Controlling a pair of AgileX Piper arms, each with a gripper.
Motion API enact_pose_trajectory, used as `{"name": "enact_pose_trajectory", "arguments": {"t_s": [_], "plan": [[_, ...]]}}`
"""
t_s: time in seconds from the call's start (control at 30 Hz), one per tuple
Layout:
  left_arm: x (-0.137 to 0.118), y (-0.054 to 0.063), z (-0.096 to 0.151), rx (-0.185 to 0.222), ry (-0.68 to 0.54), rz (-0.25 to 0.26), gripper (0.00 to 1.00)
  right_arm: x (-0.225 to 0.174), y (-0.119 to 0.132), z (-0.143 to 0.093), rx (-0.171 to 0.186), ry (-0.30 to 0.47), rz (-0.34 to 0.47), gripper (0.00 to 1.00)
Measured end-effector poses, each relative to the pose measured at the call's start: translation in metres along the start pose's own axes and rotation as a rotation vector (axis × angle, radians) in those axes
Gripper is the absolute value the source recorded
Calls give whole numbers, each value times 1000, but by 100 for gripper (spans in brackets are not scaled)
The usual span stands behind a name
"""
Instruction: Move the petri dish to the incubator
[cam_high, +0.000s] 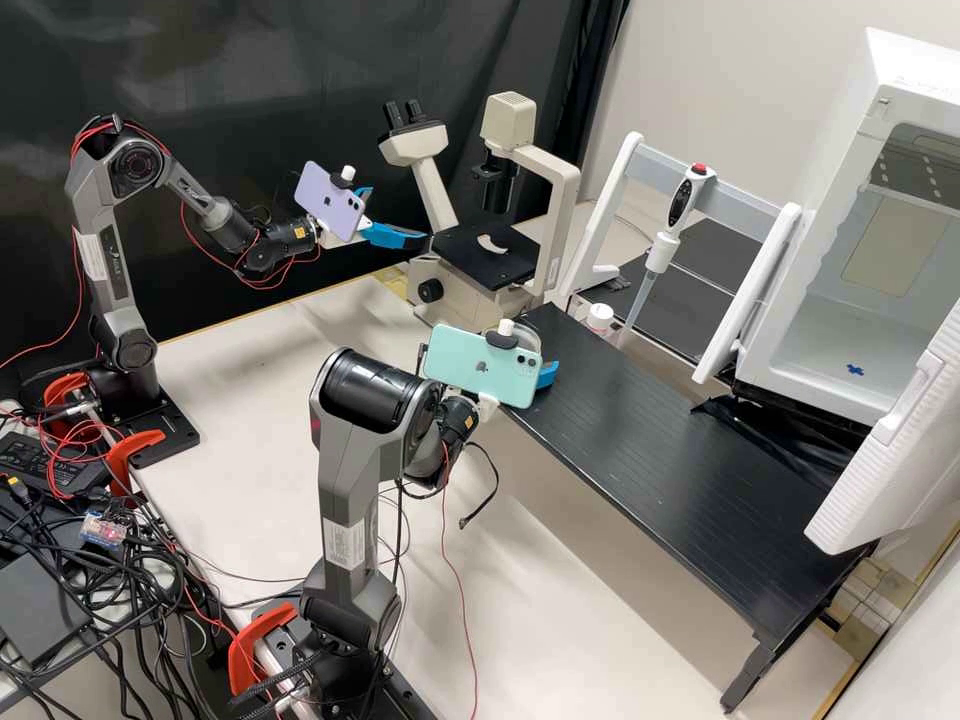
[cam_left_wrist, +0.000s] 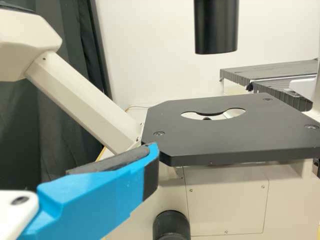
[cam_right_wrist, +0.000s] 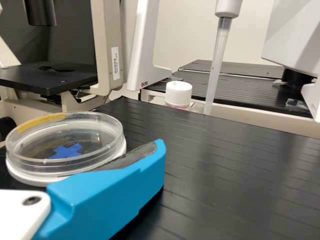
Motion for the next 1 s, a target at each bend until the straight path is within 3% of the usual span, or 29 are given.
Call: {"name": "enact_pose_trajectory", "arguments": {"t_s": [0.63,1.0], "plan": [[0,0,0,0,0,0,100,0,2,2,6,-9,9,0],[0,0,0,0,0,0,100,0,1,-1,-19,-2,7,0]]}}
